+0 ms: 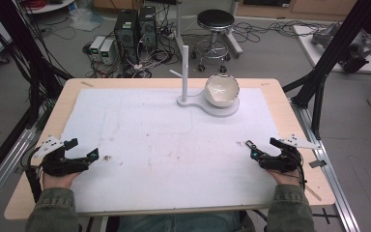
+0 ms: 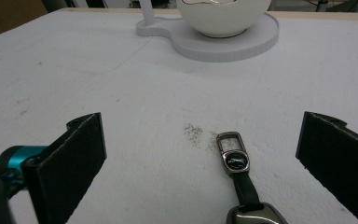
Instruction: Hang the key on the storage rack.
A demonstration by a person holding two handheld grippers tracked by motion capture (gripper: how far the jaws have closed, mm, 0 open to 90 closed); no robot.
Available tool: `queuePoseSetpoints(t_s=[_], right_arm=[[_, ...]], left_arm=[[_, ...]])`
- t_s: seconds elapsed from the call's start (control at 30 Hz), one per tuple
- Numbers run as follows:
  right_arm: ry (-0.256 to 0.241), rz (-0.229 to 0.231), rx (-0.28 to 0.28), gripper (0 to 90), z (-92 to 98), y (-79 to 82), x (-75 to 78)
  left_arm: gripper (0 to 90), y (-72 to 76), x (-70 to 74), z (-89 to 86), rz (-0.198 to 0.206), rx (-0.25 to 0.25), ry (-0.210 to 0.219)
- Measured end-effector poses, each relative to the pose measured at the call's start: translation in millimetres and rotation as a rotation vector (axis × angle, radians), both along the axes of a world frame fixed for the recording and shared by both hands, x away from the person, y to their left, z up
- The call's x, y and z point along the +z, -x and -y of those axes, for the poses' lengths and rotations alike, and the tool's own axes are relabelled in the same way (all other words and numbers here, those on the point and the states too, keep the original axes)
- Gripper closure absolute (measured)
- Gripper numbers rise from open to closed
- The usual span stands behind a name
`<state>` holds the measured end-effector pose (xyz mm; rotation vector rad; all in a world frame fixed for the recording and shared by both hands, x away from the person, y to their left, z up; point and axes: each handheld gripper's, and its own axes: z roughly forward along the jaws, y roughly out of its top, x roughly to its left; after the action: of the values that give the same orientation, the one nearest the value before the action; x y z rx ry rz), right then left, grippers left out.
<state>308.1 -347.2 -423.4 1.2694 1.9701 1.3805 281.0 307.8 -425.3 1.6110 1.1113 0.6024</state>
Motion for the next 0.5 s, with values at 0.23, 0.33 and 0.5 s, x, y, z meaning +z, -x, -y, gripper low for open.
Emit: queuePoseSetpoints(t_s=[0.23, 0.33, 0.5], right_arm=[[0.008, 0.003, 0.003, 0.5, -0.1, 0.3, -0.5], [0.003, 0.002, 0.004, 0.5, 0.9, 0.6, -0.4], [0.011, 0.003, 0.007, 0.5, 0.2, 0.0, -0.9]], left_arm=[[4.3, -0.4, -0.1, 1.1, -0.001, -0.002, 0.001], [4.3, -1.0, -0.4, 1.3, 0.000, -0.005, 0.000], [4.3, -1.2, -0.6, 1.5, -0.003, -0.009, 0.003]])
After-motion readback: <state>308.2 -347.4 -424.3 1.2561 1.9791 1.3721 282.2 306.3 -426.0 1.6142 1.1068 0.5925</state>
